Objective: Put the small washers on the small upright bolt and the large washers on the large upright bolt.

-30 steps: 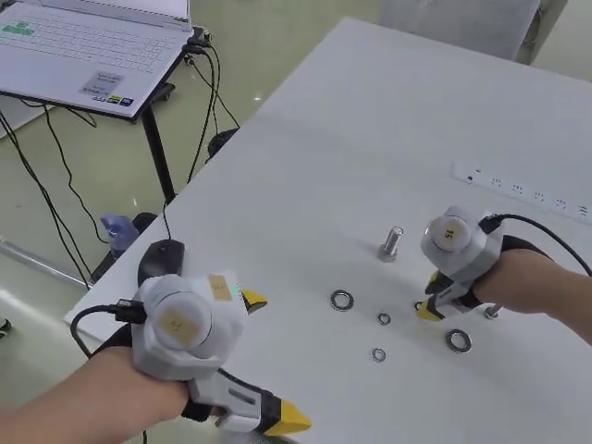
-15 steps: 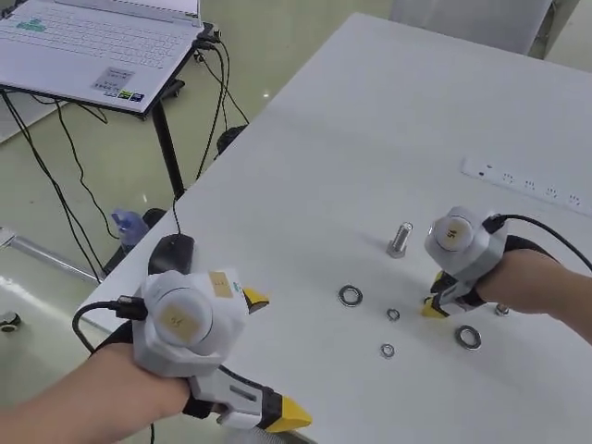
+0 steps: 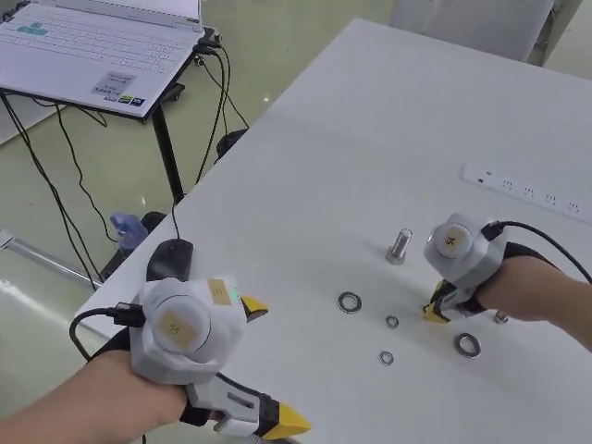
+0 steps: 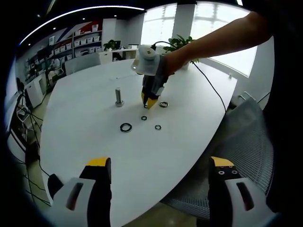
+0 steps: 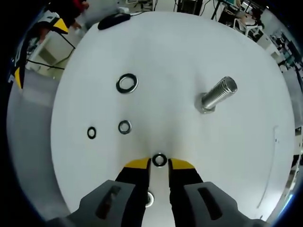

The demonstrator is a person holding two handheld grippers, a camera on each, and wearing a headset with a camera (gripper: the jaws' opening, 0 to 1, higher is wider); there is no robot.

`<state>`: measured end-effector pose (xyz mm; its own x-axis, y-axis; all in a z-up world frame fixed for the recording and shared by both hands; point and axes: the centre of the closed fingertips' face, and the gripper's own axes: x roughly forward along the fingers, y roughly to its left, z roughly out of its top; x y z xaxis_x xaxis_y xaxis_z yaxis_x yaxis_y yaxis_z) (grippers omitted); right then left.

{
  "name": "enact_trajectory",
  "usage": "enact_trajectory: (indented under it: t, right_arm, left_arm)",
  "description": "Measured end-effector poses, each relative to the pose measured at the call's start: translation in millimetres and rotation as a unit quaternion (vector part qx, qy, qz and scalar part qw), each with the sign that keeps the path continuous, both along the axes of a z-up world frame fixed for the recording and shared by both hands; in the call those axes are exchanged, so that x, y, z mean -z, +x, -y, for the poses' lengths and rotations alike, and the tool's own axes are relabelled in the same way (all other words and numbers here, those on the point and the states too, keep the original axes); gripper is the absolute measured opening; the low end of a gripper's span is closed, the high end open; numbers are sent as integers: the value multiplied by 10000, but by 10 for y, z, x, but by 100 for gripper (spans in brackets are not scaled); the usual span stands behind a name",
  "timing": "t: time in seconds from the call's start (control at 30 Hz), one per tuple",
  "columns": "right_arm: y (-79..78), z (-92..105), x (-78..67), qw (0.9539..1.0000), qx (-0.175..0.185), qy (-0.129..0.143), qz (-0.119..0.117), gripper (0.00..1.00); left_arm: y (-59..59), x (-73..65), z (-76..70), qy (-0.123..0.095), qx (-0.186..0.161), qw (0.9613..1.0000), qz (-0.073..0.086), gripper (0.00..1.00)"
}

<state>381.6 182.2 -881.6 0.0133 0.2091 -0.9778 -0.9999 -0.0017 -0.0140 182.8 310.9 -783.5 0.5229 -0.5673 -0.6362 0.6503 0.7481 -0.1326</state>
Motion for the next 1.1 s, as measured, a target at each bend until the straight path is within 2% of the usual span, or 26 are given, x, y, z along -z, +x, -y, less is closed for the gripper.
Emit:
enact_trajectory:
  t: [0.33,0.67,0.93,1.1]
  right_arm:
    - [19,-1,18,9998,174,-27,44,13]
    - [35,-7,9,9998,183,21,37,13]
    - [60,48,-146,9995,321,70,-14,13]
    - [9,126,-266,9993,373,75,-39,12]
  left_arm:
    - [21,-3,31,-4,50,10000,-9,83]
    - [44,-28,12,26,12,10000,3,82]
    - [101,-73,-19,1,-146,9998,95,82]
    - [106,-76,-22,-18,-184,9997,131,84]
